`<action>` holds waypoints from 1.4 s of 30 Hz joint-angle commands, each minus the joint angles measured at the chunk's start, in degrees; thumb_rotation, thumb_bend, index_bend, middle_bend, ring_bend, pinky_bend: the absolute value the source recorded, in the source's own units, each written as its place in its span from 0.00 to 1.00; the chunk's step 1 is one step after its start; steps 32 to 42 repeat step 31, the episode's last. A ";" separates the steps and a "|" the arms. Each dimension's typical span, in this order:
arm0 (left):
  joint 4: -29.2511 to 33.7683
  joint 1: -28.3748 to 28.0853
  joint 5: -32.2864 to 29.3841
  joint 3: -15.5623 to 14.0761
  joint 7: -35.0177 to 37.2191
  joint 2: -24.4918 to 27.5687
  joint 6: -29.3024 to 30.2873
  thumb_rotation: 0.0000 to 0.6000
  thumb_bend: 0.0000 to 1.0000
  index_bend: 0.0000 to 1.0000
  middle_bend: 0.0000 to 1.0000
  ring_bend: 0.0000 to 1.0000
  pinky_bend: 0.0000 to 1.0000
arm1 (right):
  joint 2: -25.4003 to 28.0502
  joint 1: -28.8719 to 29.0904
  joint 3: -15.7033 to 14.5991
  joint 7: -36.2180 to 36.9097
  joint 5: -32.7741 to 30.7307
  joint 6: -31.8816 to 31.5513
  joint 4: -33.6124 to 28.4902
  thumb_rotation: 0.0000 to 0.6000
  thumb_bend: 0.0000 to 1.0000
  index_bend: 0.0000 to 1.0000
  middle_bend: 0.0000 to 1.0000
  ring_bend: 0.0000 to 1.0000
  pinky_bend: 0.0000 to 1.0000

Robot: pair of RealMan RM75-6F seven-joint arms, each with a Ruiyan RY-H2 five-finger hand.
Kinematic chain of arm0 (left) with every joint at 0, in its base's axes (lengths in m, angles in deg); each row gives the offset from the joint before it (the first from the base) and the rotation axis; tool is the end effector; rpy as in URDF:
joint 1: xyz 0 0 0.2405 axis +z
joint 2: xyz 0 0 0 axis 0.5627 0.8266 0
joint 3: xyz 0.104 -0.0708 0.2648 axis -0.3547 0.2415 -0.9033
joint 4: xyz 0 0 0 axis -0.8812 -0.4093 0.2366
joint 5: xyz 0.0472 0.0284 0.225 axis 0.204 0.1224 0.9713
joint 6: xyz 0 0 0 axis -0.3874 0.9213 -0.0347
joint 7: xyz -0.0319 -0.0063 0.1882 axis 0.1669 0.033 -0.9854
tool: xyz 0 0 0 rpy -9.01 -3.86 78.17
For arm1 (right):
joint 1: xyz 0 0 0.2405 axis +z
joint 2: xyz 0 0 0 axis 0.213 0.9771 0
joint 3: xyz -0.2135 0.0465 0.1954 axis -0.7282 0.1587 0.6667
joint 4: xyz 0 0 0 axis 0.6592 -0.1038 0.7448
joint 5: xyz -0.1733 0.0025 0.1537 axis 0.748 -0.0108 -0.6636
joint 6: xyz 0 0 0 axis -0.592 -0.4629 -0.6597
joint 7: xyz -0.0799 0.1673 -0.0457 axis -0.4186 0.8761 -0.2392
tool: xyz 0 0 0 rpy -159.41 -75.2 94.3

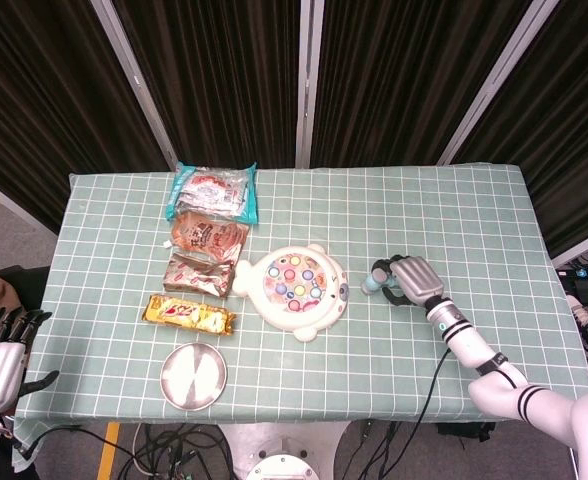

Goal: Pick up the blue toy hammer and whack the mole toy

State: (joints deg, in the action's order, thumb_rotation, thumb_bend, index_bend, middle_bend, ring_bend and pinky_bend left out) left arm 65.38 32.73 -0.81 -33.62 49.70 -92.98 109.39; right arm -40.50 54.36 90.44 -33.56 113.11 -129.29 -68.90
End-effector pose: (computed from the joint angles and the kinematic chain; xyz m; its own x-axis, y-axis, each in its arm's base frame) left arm -0.3754 0.1996 0.1331 0.4849 0.0613 0.8724 0.8729 0.0284 -0.4871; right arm -0.2668 -0.4495 -0.0392 0.4121 -0.3610 0.8366 -0.8947 -0.3341 0.2966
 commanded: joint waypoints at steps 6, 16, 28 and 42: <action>-0.18 -0.04 0.10 0.05 0.14 -0.03 0.04 1.00 0.03 0.18 0.16 0.07 0.02 | 1.16 -1.03 0.39 -1.04 0.30 -1.01 -1.97 1.00 0.37 0.26 0.36 0.23 0.31; -0.59 -0.95 0.45 0.79 0.42 -0.15 -0.15 1.00 0.03 0.18 0.16 0.07 0.02 | 7.77 -6.19 1.17 -5.89 -0.06 -9.27 -9.43 1.00 0.35 0.08 0.19 0.09 0.16; -2.46 -1.46 0.89 2.71 -0.76 -2.11 2.48 1.00 0.03 0.18 0.16 0.07 0.02 | 22.32 -26.53 -2.66 -16.40 2.09 -37.58 -30.89 1.00 0.35 0.00 0.11 0.01 0.09; -1.88 -1.41 1.29 2.75 -1.89 -1.99 3.11 1.00 0.03 0.18 0.16 0.07 0.02 | 24.30 -29.11 -4.13 -15.50 3.57 -39.37 -33.40 1.00 0.36 0.00 0.07 0.00 0.05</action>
